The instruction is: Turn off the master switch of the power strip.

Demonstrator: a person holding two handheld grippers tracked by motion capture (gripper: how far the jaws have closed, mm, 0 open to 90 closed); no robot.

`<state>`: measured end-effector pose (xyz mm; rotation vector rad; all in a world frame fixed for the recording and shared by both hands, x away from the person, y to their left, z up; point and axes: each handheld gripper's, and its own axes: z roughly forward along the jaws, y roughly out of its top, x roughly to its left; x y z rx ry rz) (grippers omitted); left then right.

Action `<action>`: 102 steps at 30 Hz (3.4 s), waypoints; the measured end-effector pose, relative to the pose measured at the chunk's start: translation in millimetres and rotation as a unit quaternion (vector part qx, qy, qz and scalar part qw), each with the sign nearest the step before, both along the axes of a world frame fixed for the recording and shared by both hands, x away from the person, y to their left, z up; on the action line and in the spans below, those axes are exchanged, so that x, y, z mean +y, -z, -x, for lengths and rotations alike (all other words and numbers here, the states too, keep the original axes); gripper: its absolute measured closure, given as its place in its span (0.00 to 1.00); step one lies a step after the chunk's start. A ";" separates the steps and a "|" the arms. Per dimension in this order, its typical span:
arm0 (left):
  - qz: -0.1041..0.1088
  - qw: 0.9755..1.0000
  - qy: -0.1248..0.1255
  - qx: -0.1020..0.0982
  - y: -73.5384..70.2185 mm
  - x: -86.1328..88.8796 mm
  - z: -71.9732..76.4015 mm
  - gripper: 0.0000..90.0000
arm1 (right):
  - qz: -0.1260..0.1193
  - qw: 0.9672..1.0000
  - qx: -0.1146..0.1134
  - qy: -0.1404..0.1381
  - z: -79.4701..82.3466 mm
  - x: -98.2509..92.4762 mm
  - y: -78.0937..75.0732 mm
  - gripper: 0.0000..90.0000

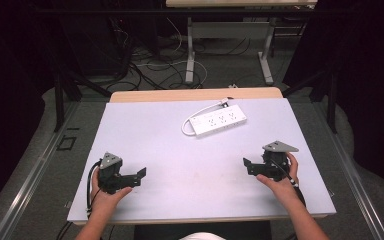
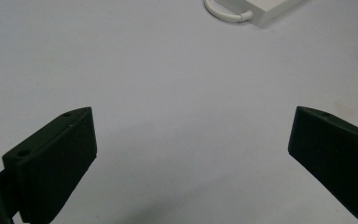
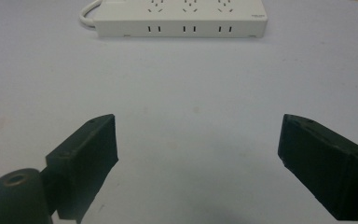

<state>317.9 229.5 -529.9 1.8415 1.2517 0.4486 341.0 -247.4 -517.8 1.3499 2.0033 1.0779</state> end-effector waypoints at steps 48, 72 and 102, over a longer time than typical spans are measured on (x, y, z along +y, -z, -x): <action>-0.002 1.000 -0.007 0.004 0.3 2.0 -0.2 0.05 | 0.037 0.996 0.032 -0.074 -44.6 55.1 -57.8 0.18; -0.004 1.000 -0.007 0.005 0.5 3.1 -0.7 0.05 | 0.045 0.994 0.036 -0.087 -76.8 73.8 -74.1 0.20; -0.001 1.000 -0.008 0.006 1.5 3.9 -1.3 0.05 | 0.066 0.991 0.014 -0.119 -112.0 107.4 -76.5 0.36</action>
